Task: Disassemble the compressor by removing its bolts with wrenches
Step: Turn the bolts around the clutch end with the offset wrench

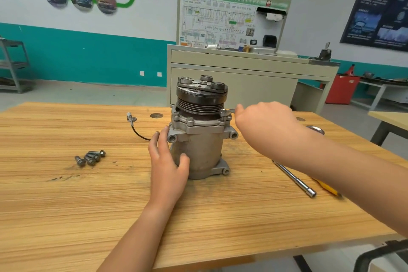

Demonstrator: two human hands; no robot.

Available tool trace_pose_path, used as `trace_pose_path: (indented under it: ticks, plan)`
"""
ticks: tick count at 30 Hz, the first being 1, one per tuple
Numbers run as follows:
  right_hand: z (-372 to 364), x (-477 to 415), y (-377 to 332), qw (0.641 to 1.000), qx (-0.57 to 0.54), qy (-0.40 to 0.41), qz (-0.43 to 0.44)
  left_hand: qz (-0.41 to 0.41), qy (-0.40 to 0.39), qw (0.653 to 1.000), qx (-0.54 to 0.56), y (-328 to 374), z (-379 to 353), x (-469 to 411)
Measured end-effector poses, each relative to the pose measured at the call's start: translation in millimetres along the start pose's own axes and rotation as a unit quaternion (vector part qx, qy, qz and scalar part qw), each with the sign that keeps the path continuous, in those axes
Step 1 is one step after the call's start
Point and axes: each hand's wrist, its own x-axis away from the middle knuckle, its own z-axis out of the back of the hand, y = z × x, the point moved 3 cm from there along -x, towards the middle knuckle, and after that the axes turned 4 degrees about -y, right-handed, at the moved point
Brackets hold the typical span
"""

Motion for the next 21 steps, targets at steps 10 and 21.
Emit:
trace_pose_path:
  ticks: [10,21]
  plan:
    - [-22,-17,26,0.998,0.021,0.049,0.031,0.005,-0.004,1.000,0.006,-1,-1,-1]
    - [-51,-32,53,0.990,-0.024,0.099,0.095,0.011,-0.005,1.000,0.005,-2,-1,0]
